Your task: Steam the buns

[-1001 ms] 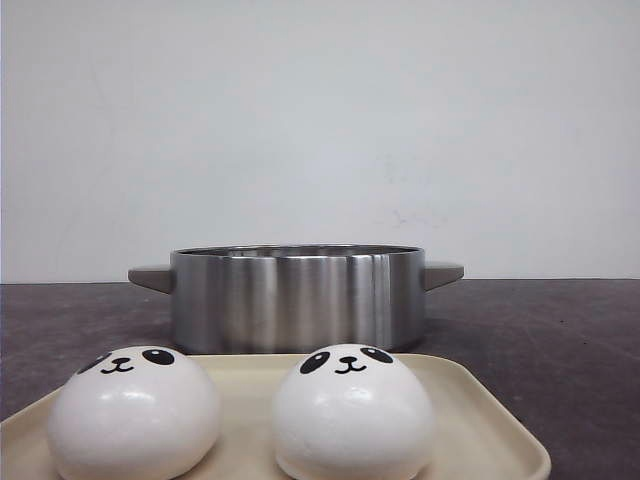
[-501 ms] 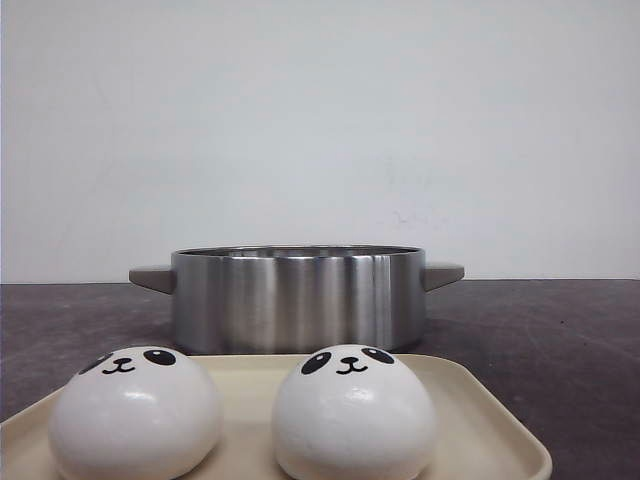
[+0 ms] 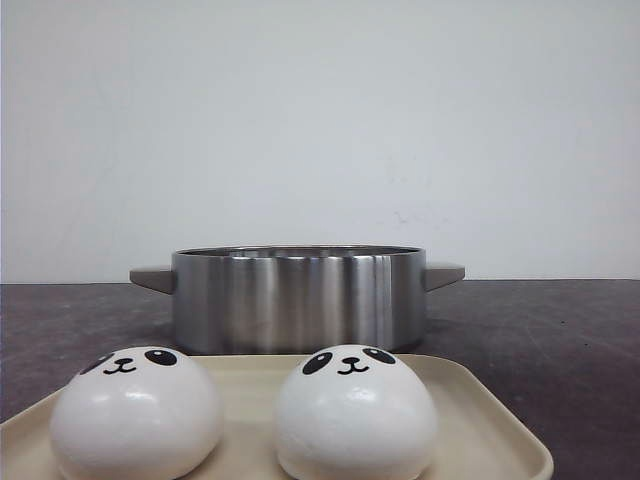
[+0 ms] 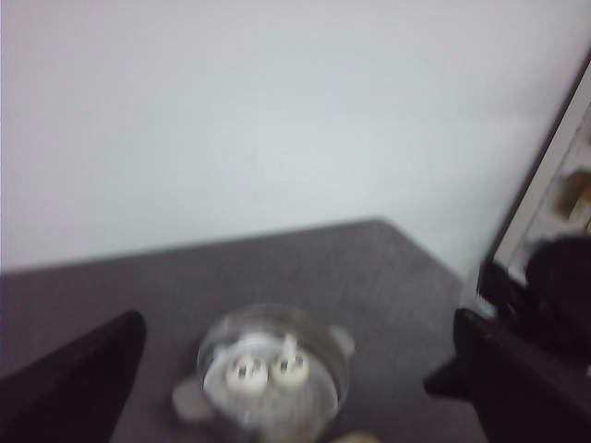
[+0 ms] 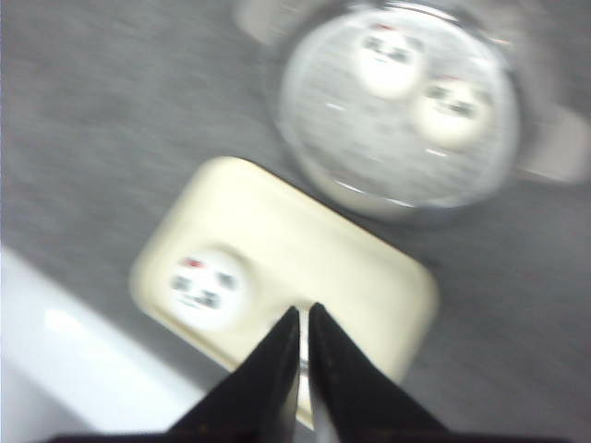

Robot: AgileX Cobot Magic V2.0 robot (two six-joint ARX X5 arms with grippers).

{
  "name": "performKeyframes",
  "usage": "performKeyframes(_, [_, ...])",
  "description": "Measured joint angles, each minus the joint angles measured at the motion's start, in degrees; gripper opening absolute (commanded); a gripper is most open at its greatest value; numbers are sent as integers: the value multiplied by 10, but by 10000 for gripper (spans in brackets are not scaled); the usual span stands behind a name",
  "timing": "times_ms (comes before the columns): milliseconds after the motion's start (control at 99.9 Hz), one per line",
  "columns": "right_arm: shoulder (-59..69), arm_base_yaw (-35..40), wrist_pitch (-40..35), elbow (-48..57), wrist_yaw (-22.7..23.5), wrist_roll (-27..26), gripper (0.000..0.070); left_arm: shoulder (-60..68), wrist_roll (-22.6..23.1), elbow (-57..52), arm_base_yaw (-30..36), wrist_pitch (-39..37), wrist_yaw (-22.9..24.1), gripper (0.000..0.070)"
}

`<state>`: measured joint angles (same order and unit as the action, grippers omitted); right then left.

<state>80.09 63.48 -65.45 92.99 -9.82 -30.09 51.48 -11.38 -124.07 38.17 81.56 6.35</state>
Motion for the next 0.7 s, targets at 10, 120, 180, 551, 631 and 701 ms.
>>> performKeyframes(10, [0, 0, 10, -4, 7, 0, 7, -5, 0, 9, 0, 0, 0, 700])
performKeyframes(120, [2, 2, 108, -50, 52, -2, 7, -61, -9, 93, 0, 0, 0, 700])
performKeyframes(180, [3, 2, 129, -68, 49, -2, 10, -88, -17, 135, 0, 0, 0, 700])
performKeyframes(551, [2, -7, 27, -153, 26, -24, 432, -138, -56, 290, 0, 0, 15, 700])
performKeyframes(631, [2, -4, 28, -184, 33, -32, 431, -138, -59, 303, 0, 0, 38, 700])
performKeyframes(701, [2, -2, 34, -217, 41, -36, 429, -141, -60, 321, 0, -1, 42, 700])
